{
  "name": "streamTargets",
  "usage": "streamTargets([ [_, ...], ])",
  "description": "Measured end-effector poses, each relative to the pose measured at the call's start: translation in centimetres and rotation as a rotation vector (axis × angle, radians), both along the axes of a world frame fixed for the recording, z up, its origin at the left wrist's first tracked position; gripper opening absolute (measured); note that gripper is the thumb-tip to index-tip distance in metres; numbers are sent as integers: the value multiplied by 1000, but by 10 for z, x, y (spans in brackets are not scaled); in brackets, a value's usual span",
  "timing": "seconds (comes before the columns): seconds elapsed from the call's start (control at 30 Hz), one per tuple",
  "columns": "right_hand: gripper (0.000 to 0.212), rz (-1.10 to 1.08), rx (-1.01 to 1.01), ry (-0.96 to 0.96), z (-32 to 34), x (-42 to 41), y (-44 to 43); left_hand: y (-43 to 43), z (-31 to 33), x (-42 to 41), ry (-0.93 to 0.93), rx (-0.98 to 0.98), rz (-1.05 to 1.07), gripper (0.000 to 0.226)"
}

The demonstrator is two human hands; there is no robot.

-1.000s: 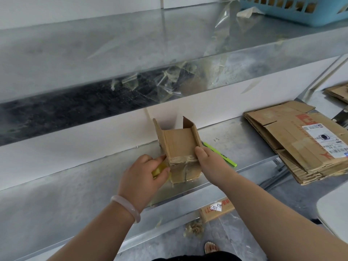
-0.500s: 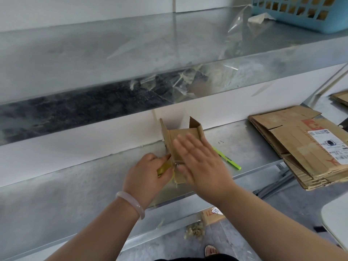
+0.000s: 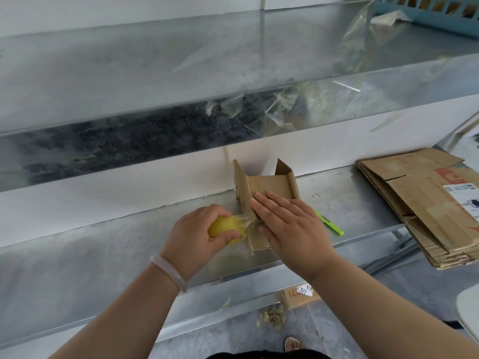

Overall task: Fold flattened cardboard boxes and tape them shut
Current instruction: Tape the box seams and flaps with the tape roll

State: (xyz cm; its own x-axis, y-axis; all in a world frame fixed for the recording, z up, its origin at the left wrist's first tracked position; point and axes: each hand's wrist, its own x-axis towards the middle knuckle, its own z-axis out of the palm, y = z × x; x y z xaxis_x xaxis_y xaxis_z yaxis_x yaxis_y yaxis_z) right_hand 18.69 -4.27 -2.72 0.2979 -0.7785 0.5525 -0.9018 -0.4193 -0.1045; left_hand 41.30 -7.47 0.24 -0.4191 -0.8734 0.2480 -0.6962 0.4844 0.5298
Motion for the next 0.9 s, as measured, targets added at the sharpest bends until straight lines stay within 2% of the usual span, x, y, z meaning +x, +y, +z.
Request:
streamTargets([
  [0.23,39,-5,-38,1,-6,1,-2,-4,10,-6,-293,-132,27,47],
  [0.43,40,11,-40,-2,-6,5,-2,-7,12,-5,-376,-85,40,51],
  [0.6,40,2,-51,-26,-7,3,-2,-7,6,1,-249,-34,-10,67],
  [0.7,41,3,-40,-19,-6,2,-2,-1,3,6,-129,-51,2,54],
  [0.8,41,7,-34,-16,-5,0,-2,4,1,4,-96,-77,39,36],
  [0.9,42,11,-26,-13,-5,1,-1,6,-1,-1,-66,-62,75,37],
])
